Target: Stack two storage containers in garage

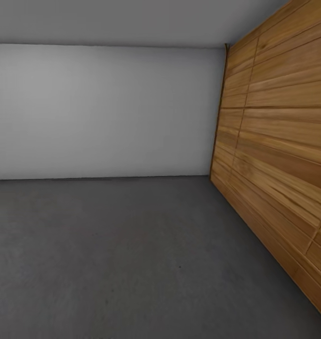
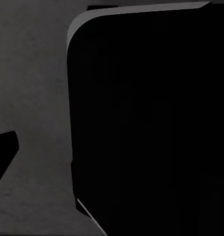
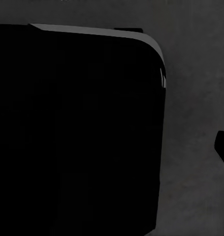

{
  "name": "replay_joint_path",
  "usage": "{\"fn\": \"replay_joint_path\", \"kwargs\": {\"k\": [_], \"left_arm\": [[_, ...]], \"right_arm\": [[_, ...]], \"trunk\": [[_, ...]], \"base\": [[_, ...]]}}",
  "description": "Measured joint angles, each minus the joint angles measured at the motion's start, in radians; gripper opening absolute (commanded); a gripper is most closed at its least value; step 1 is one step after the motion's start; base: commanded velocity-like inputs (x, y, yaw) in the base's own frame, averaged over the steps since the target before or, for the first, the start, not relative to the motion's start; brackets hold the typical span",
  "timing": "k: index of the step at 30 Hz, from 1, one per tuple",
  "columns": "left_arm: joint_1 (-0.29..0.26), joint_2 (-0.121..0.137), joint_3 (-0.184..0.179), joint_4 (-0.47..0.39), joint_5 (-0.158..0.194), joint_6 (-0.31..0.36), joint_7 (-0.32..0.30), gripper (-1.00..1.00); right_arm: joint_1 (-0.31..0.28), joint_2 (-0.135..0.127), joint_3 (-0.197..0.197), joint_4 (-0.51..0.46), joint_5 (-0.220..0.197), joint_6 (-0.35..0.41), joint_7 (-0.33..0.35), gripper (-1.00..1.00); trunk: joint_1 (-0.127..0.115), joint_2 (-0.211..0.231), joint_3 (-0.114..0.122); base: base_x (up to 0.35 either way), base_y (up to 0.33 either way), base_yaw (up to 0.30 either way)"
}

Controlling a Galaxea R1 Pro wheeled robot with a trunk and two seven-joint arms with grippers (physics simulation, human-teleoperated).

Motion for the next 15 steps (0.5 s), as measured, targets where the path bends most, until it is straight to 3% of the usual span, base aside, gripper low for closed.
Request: {"fn": "replay_joint_path", "kwargs": {"k": [15], "left_arm": [[0.000,0.000,0.000,0.000,0.000,0.000,0.000,1.00]], "right_arm": [[0.000,0.001,0.000,0.000,0.001,-0.001,0.000,1.00]], "trunk": [[0.000,0.000,0.000]], "base": [[0.000,0.000,0.273]]}}
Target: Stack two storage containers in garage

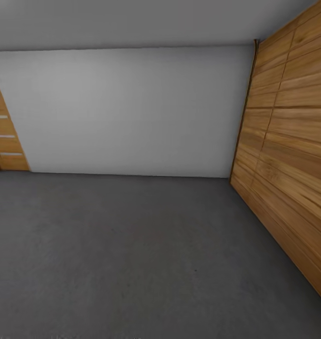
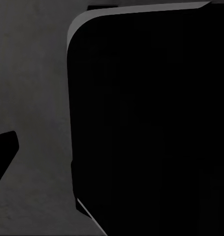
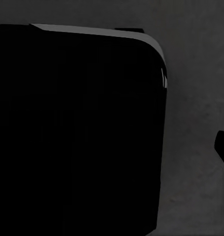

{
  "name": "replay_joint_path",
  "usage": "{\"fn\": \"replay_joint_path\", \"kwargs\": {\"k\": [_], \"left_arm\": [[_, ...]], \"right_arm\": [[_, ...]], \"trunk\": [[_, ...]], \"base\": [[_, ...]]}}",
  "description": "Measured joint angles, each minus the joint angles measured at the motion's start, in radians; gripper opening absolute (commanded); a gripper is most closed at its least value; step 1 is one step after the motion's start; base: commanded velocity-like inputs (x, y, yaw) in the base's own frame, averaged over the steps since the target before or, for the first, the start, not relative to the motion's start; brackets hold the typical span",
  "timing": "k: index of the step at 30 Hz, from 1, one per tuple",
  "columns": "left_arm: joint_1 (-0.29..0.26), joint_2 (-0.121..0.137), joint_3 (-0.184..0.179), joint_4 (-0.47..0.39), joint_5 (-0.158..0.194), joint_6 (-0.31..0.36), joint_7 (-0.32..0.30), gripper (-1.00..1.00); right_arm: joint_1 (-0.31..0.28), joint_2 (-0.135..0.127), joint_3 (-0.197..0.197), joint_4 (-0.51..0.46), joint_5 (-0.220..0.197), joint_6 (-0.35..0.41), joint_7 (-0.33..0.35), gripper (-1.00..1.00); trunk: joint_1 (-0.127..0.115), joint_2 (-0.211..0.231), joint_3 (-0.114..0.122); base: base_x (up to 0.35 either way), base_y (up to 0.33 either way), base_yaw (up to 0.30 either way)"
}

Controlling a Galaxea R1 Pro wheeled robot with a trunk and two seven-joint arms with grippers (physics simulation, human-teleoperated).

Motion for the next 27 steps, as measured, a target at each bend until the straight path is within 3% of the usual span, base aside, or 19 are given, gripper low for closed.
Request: {"fn": "replay_joint_path", "kwargs": {"k": [27], "left_arm": [[0.000,0.000,0.000,0.000,0.000,0.000,0.000,1.00]], "right_arm": [[0.000,-0.001,0.000,0.000,0.000,-0.001,0.000,1.00]], "trunk": [[0.000,0.000,0.000]], "base": [[0.000,0.000,0.273]]}}
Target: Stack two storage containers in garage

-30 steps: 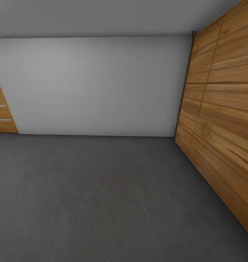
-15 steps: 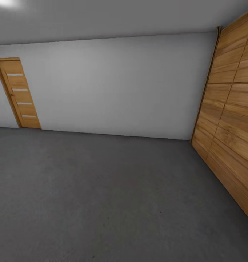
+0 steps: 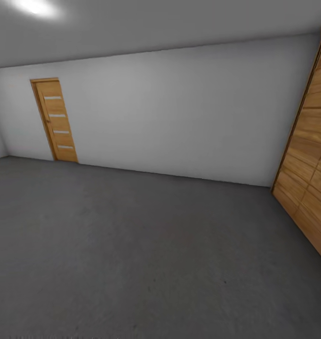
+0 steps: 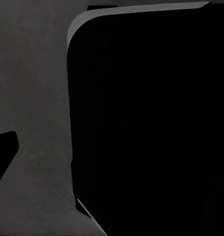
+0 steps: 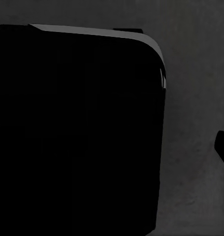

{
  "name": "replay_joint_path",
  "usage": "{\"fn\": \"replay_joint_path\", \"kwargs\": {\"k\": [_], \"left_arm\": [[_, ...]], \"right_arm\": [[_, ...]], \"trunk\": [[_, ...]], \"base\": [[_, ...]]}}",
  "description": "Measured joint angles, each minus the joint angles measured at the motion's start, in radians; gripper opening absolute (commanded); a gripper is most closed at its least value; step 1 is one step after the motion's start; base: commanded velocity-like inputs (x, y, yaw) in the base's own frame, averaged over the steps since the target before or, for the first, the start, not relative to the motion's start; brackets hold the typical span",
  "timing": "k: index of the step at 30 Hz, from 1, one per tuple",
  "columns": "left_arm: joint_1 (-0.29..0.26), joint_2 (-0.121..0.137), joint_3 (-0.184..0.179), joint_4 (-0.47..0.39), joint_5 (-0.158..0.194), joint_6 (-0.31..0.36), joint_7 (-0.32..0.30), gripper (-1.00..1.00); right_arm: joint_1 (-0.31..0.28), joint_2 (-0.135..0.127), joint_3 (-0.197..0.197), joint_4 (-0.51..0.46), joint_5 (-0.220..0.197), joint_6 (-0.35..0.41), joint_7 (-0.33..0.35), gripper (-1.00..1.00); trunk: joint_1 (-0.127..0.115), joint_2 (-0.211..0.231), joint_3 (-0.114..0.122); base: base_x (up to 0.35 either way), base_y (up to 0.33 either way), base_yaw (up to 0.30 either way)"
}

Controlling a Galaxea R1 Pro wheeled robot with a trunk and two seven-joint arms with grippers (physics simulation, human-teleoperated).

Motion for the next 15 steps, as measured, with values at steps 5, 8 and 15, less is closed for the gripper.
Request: {"fn": "replay_joint_path", "kwargs": {"k": [5,8,15], "left_arm": [[0.000,0.000,0.000,0.000,0.000,0.000,0.000,1.00],[0.000,0.000,0.000,0.000,0.000,0.000,0.000,1.00],[0.000,0.000,0.000,0.000,0.000,0.000,0.000,1.00]], "right_arm": [[0.000,0.000,0.000,0.000,0.000,0.000,0.000,1.00],[0.000,0.000,0.000,0.000,0.000,0.000,0.000,1.00],[0.000,-0.001,0.000,0.000,0.001,0.001,0.000,1.00]], "trunk": [[0.000,0.000,0.000],[0.000,0.000,0.000],[0.000,0.000,0.000]], "base": [[0.000,0.000,0.273],[0.000,0.000,0.273],[0.000,0.000,0.273]]}}
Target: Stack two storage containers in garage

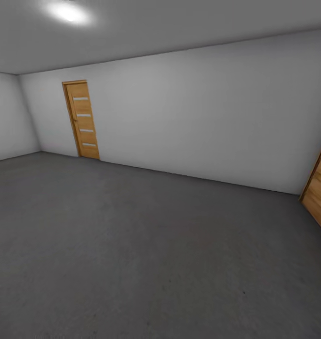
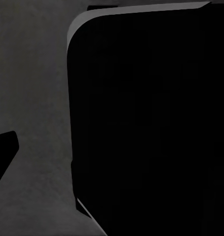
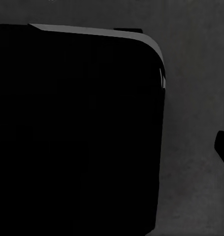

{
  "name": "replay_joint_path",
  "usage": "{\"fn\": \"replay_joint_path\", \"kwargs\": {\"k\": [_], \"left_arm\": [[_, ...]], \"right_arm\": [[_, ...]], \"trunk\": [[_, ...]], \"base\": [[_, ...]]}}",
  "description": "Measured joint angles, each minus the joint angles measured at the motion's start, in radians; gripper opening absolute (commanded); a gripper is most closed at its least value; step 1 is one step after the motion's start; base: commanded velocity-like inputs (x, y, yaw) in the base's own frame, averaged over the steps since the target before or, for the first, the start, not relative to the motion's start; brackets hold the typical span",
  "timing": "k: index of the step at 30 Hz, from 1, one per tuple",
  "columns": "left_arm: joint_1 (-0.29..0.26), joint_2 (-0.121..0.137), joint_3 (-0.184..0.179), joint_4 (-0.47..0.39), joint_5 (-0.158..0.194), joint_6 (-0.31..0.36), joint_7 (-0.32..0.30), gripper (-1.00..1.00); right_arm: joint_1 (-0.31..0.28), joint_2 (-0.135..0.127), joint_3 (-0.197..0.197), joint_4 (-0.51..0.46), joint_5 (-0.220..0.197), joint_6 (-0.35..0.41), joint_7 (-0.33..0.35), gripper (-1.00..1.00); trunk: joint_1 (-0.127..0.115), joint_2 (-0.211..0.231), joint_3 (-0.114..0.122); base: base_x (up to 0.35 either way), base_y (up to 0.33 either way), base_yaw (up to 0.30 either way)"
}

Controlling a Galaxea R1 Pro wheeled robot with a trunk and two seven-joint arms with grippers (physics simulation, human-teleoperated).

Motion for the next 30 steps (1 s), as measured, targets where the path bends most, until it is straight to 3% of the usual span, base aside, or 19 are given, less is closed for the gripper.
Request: {"fn": "replay_joint_path", "kwargs": {"k": [9,30], "left_arm": [[0.000,0.000,0.001,0.000,0.001,-0.001,0.000,1.00],[0.000,-0.030,0.009,0.001,0.007,0.000,-0.001,1.00]], "right_arm": [[0.000,-0.001,0.001,0.000,0.001,0.001,0.000,1.00],[0.000,0.000,0.003,0.000,0.003,0.001,0.000,1.00]], "trunk": [[0.000,0.000,0.000],[0.000,0.000,0.000]], "base": [[0.000,0.000,0.273],[0.000,0.000,0.273]]}}
